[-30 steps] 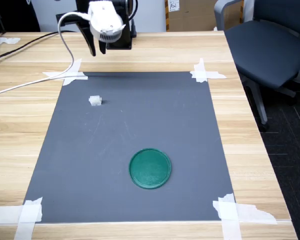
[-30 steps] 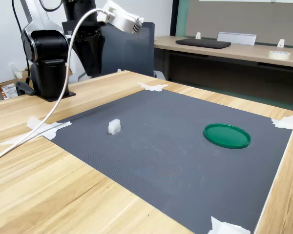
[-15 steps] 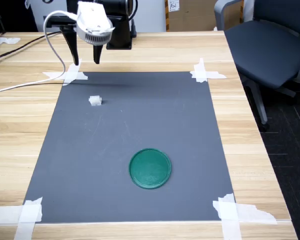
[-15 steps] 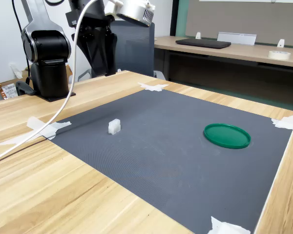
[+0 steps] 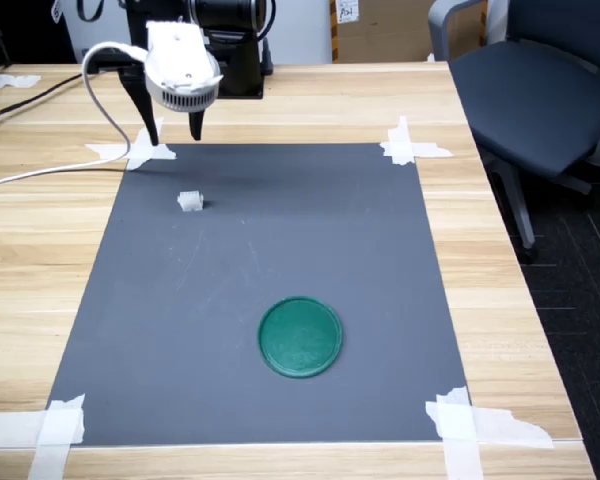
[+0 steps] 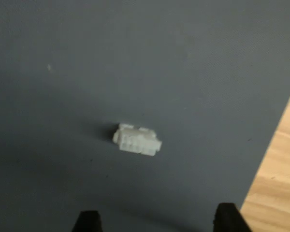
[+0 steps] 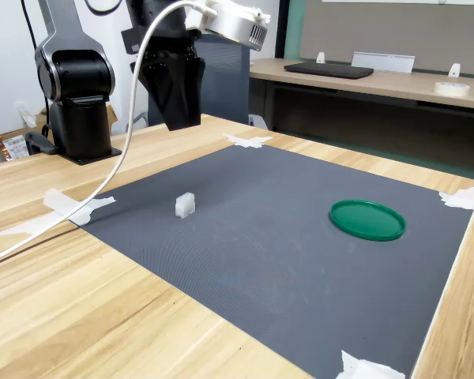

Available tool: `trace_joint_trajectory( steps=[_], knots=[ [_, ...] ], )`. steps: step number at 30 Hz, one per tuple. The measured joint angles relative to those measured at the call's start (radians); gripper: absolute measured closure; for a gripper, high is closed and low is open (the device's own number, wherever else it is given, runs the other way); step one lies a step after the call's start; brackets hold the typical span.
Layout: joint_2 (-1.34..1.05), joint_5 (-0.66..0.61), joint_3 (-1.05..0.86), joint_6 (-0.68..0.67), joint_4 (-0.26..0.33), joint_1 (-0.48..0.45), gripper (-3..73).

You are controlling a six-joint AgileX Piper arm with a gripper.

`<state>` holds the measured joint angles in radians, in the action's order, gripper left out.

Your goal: Grasp a white terminal and put it in the green lid.

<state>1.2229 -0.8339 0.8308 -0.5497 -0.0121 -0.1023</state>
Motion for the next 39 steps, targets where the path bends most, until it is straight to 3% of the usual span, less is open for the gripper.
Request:
trace_joint_trajectory(
  steps=[17,28,39],
  knots=[
    [0.158,-0.154,0.073,-0.071,-0.002,0.000,23.4],
    [0.244,-0.087,0.077,-0.189,-0.053,0.000,23.4],
    [0.320,-0.054,0.078,-0.233,-0.046,0.000,23.4]
  ],
)
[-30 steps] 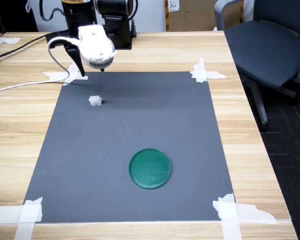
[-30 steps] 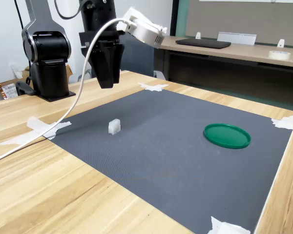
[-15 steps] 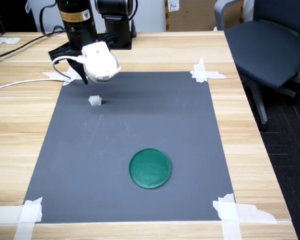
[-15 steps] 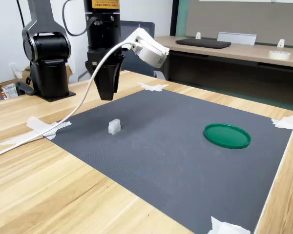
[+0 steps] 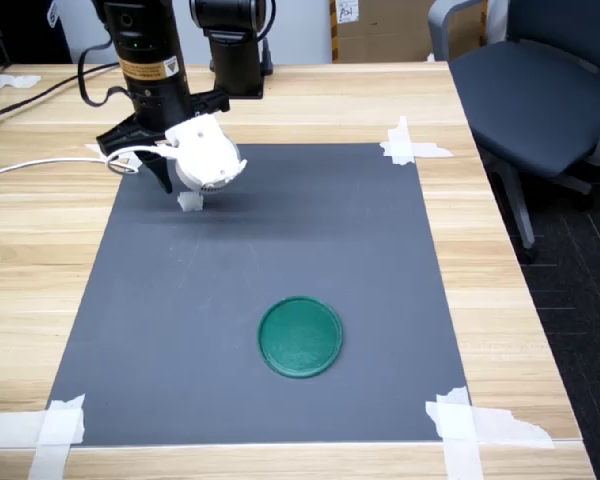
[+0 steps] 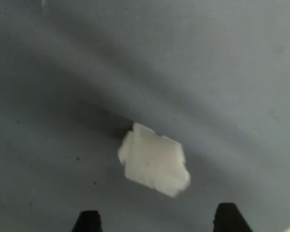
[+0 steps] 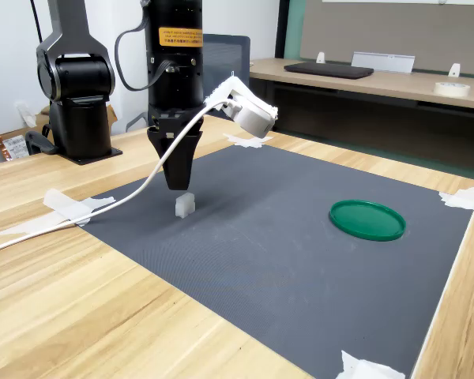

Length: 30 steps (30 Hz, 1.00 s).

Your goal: Grasp a white terminal and put it in the green lid.

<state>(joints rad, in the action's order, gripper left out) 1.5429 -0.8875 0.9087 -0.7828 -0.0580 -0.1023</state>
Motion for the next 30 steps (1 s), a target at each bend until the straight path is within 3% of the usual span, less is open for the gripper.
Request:
trace_joint_trajectory(
  steps=[15,24,30],
  knots=[
    [0.078,0.043,0.001,-0.004,0.001,0.000,23.4],
    [0.117,0.060,0.002,-0.001,0.038,0.000,23.7],
    [0.118,0.073,0.002,0.003,0.038,0.000,34.7]
  ],
)
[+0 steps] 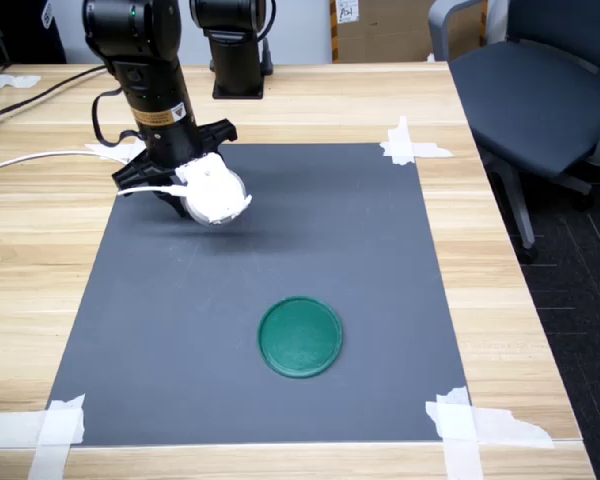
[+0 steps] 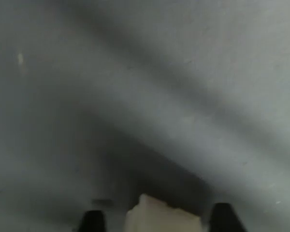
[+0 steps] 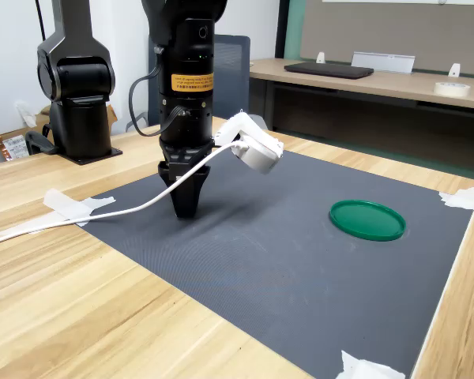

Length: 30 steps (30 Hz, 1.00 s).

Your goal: Grasp a white terminal and put it in the green lid.

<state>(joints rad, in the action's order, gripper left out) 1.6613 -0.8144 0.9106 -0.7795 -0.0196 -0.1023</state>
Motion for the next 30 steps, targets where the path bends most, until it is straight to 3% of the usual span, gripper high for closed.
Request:
trace_joint_trajectory(
  steps=[3,17,30],
  knots=[
    [0.000,-0.001,0.000,0.000,0.000,0.000,42.8],
    [-0.038,-0.041,0.029,-0.009,-0.010,0.000,43.2],
    [-0.067,-0.222,0.393,-0.056,0.126,0.004,43.2]
  ],
)
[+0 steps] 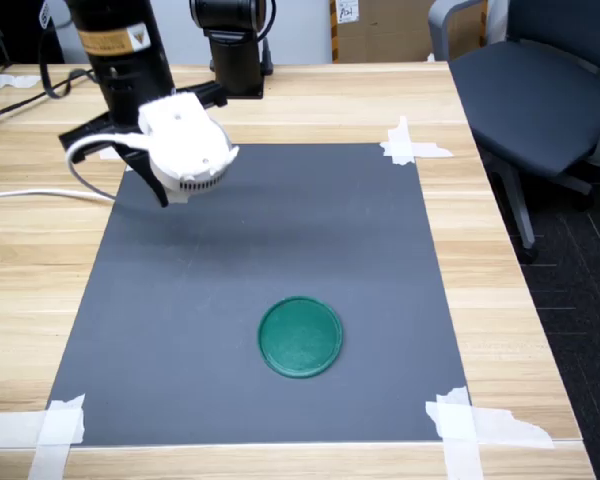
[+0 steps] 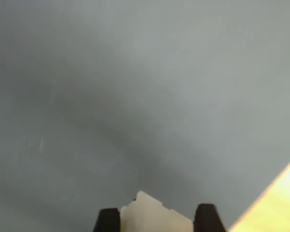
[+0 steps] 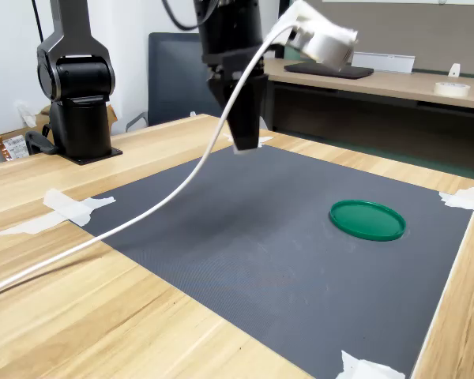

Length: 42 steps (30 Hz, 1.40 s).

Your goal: Grasp a white terminal and put it in the green lid.

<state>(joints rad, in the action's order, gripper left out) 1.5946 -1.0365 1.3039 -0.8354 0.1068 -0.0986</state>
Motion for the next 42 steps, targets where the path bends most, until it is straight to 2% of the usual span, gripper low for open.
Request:
trace_joint_trajectory(
  steps=[5,11,19,28,37,42],
  knots=[
    [0.007,-0.018,0.048,-0.011,-0.036,0.075,43.2],
    [0.065,-0.035,0.096,0.062,-0.057,0.191,43.2],
    [0.191,-0.035,0.217,0.099,-0.089,0.284,43.2],
    [0.347,-0.027,0.344,0.102,-0.089,0.296,43.2],
    [0.433,-0.012,0.356,0.061,-0.088,0.296,43.2],
    [0.449,-0.007,0.357,0.001,-0.040,0.296,43.2]
  ],
)
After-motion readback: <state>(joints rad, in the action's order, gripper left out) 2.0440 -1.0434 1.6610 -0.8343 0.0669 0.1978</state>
